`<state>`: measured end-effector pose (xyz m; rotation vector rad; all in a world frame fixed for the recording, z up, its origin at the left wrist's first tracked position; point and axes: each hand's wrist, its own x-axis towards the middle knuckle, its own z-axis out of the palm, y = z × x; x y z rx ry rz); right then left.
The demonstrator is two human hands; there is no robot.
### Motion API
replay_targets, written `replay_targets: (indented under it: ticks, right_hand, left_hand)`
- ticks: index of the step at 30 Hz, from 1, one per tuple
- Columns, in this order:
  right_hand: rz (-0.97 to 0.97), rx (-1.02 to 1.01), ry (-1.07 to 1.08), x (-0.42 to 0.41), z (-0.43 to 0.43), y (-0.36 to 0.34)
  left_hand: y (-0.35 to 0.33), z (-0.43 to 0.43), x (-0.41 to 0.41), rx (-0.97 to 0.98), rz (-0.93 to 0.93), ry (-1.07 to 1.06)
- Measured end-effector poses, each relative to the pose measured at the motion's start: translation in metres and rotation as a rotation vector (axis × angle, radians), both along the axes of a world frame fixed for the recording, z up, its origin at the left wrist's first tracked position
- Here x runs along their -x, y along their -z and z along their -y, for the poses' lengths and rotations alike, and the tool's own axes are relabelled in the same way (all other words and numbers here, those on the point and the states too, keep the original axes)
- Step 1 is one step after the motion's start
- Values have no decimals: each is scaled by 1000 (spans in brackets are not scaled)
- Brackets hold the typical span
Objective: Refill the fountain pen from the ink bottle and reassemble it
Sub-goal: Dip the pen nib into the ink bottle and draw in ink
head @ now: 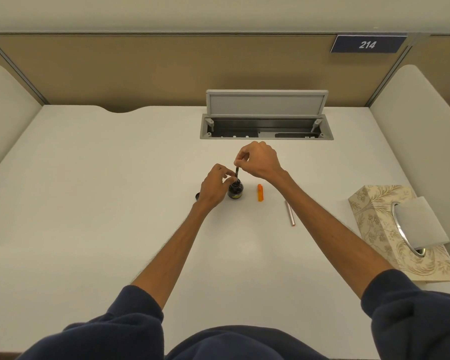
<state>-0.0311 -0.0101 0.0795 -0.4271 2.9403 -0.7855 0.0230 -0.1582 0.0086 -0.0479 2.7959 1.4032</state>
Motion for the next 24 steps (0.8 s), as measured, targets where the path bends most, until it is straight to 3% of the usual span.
replay_targets:
  ticks: [16, 24]
  right_hand:
    - [-38, 29, 111, -8, 8, -2]
    - [-41, 323, 277, -27, -12, 8]
  left_hand:
    - [-4, 0, -3, 13, -23, -3]
    - [-10, -1, -7, -30, -107, 5]
